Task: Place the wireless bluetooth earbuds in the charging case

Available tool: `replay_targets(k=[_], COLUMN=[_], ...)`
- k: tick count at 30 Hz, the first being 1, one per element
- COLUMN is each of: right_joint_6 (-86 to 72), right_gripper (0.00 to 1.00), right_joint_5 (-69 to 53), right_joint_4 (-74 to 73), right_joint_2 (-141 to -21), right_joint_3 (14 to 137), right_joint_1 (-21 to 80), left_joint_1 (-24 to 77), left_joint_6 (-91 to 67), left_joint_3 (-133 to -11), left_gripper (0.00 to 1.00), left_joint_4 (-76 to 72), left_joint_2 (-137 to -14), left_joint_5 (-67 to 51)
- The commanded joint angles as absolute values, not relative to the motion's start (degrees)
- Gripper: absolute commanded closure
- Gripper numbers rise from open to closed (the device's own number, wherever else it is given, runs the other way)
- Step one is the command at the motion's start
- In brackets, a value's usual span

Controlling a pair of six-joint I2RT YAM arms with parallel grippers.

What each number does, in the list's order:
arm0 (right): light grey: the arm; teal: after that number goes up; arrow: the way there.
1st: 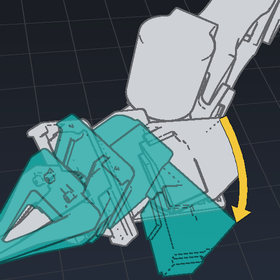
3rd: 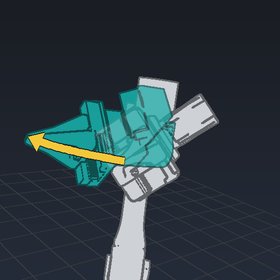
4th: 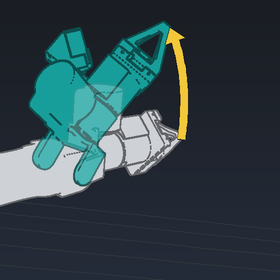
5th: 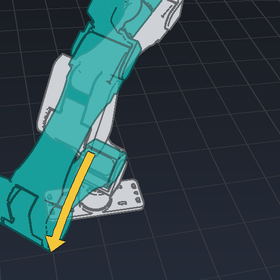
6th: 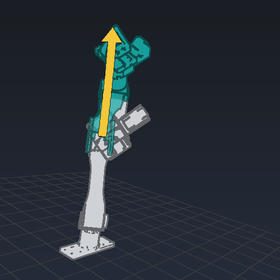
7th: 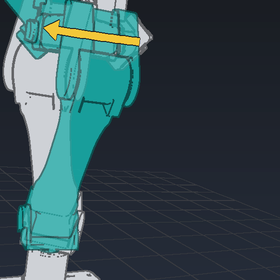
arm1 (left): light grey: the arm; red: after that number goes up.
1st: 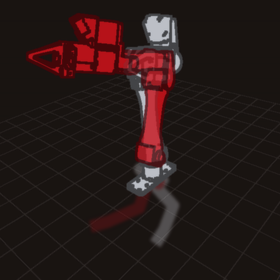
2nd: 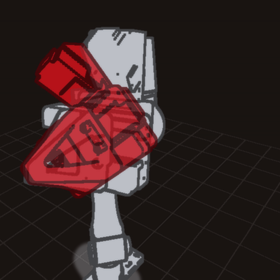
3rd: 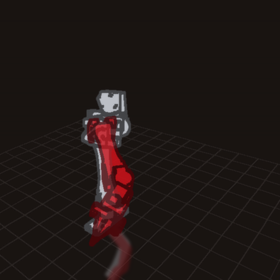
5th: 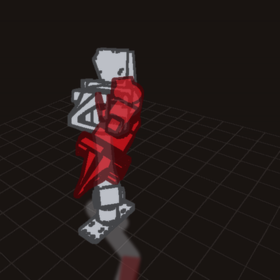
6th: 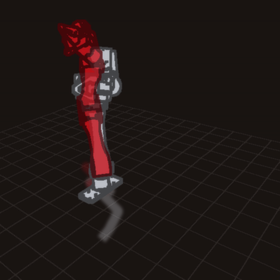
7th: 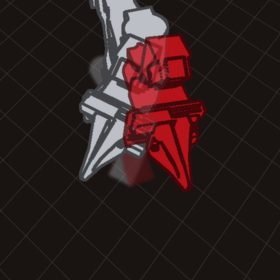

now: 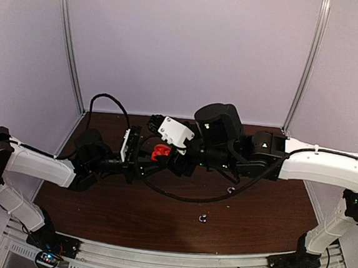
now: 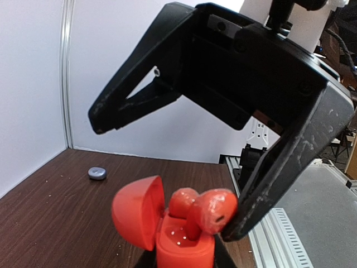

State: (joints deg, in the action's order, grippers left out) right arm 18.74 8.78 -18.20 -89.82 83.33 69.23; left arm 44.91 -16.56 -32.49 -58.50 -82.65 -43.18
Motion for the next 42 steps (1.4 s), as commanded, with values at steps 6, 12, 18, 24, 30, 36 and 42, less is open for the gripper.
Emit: replay_targets(k=[6, 12, 18, 24, 30, 36, 42], right_joint_6=[17.89, 17.85, 17.80, 17.12, 15.82, 15.44, 13.43], right_gripper=[0.28, 0.28, 0.28, 0.28, 0.29, 0.28, 0.27], right_joint_5=[10.34, 9.81, 8.37, 9.05, 7.32, 0.64, -3.88], right_joint_4=[-17.01, -16.75, -17.03, -16.77, -15.88, -15.20, -14.46], right_joint_2=[-91.52, -91.80, -91.61, -90.31, -89.16, -89.65, -89.67], right_joint_3=[86.07, 86.15, 85.33, 83.81, 82.59, 81.72, 81.33], right_joint_1=[67.34, 66.89, 66.71, 66.24, 65.02, 64.42, 62.62], left_joint_1=[46.45, 46.63, 46.67, 46.67, 46.67, 46.67, 46.67], left_joint_6=[-13.92, -13.43, -14.08, -15.30, -14.57, -14.53, -14.29], left_joint_3=[-34.01, -34.01, -33.57, -33.49, -33.87, -34.23, -34.31], left_gripper=[1.00, 1.00, 1.00, 1.00, 1.00, 1.00, 1.00], left_joint_4=[-59.78, -59.42, -60.73, -62.05, -61.29, -61.26, -61.26], left_joint_2=[-82.92, -82.89, -82.47, -82.88, -82.79, -83.22, -83.23], left_joint_5=[-44.91, -44.77, -44.68, -45.08, -45.13, -45.56, -46.39])
